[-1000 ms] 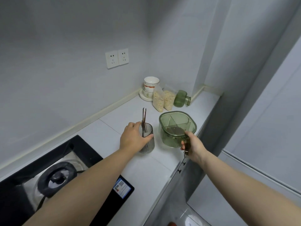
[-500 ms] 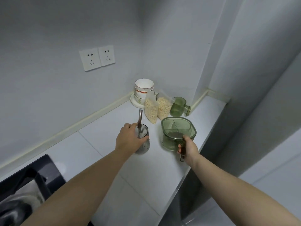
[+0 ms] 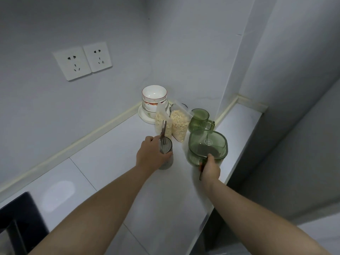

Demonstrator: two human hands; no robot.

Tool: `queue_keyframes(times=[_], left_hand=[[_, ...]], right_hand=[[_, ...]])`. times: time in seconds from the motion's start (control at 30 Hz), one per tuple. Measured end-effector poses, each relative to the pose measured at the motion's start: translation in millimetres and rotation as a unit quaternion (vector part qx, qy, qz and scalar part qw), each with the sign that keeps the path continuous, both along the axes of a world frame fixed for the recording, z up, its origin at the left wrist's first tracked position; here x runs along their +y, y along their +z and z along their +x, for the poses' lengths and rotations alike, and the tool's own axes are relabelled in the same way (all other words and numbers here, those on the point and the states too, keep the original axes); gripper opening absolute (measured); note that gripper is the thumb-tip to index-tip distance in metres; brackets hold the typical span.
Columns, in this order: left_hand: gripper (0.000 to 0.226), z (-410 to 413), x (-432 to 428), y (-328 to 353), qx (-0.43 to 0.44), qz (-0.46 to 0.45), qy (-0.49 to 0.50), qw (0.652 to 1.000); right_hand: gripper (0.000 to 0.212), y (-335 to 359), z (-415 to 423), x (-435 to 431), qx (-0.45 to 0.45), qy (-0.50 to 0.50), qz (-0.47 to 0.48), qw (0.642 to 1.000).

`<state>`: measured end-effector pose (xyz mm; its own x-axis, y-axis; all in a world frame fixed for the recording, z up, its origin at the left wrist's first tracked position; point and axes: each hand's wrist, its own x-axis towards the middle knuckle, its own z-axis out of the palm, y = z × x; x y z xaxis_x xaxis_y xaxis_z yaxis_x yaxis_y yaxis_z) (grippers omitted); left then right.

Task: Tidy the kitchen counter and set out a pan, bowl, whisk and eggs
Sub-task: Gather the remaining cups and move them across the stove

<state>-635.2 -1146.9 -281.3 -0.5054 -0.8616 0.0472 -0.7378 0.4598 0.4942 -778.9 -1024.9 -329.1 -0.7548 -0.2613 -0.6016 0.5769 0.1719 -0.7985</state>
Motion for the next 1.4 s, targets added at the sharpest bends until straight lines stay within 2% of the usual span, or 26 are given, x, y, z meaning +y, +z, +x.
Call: queue_keyframes(times=[0.13,0.2,0.3,0.33,0.4,0.47,0.73,0.9,1.0,1.2,1.4], left_hand=[[0.072,-14.4,-5.1,-7.7,-0.003,0.007,-0.019,1.0],[0.072,-20.1,-7.5,-10.0,-0.007,0.007,-0.028,1.0],[0.074,-28.8,-11.4,-12.9,-0.015,0.014,-0.047,0.999],[0.076,-31.2,-12.8,-14.0,-0.015,0.017,-0.052,0.998],[0.076,-35.5,-15.4,-16.5,-0.009,0.022,-0.057,0.998],[0.076,-39.9,-17.7,-18.3,-0.002,0.025,-0.06,0.998],[0.082,-55.7,-24.8,-20.7,0.017,0.04,-0.077,0.996],[0.087,-53.0,-27.0,-19.9,0.035,0.064,-0.081,0.994],[0.09,-46.4,-26.0,-19.9,0.032,0.084,-0.09,0.992],[0.083,-33.0,-9.8,-17.5,0.043,0.083,-0.095,0.991],[0.076,-8.1,13.7,-11.7,0.001,0.063,-0.096,0.993]], right_hand=[[0.036,-5.1,3.9,-10.8,-0.016,-0.008,0.004,1.0],[0.038,-2.9,9.0,-15.2,-0.023,0.019,-0.016,0.999],[0.059,-17.7,0.0,-23.3,-0.045,0.07,-0.032,0.996],[0.058,-28.0,-7.1,-26.1,-0.052,0.082,-0.033,0.995],[0.04,-17.6,-9.3,-25.4,-0.058,0.097,-0.036,0.993],[0.035,-2.6,-7.7,-24.2,-0.063,0.097,-0.038,0.993],[0.035,0.0,-16.7,-21.5,-0.076,0.148,-0.02,0.986],[0.034,10.8,-17.7,-19.4,-0.071,0.185,0.024,0.98],[0.041,16.8,-17.9,-18.2,-0.046,0.211,0.059,0.975],[0.053,21.2,-16.6,4.0,-0.045,0.249,0.074,0.965],[0.047,27.1,2.1,24.0,-0.082,0.236,0.105,0.962]])
